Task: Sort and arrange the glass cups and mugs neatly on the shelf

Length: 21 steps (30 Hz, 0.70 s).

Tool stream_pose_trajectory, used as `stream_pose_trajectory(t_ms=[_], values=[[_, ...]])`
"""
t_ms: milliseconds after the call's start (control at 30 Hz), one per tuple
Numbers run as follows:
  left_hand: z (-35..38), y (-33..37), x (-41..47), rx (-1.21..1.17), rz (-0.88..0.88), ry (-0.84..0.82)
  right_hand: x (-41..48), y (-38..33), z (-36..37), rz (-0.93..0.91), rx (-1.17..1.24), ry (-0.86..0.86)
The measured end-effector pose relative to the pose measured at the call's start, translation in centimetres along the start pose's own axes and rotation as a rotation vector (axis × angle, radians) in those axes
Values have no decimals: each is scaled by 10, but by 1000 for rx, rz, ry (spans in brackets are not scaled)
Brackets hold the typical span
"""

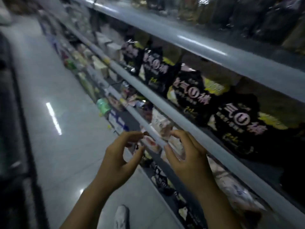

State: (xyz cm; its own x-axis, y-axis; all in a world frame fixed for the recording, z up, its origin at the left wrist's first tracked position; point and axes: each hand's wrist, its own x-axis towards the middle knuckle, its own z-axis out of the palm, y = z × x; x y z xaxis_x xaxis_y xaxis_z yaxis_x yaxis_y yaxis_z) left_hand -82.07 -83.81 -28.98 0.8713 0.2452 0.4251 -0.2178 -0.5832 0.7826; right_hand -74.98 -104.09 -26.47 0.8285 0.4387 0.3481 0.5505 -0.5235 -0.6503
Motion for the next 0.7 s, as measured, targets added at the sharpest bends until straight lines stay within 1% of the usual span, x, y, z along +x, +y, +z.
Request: stream_pose_trajectory(t_ms=[100, 167, 267, 367, 500, 700], values=[[-27, -36, -55, 72, -151, 106, -19, 2, 59, 24, 37, -156], [-46, -52, -80, 106, -239, 141, -24, -4, 91, 14, 61, -233], [-80, -74, -96, 152, -328, 177, -11, -27, 133, -26, 84, -345], [-120, -102, -96, 168, -402, 257, 18, -53, 177, -79, 75, -389], [-178, -149, -77, 192, -443, 323, 66, -91, 243, -126, 89, -430], [-287, -223, -11, 223, -419, 354, 152, -157, 332, -144, 117, -417]])
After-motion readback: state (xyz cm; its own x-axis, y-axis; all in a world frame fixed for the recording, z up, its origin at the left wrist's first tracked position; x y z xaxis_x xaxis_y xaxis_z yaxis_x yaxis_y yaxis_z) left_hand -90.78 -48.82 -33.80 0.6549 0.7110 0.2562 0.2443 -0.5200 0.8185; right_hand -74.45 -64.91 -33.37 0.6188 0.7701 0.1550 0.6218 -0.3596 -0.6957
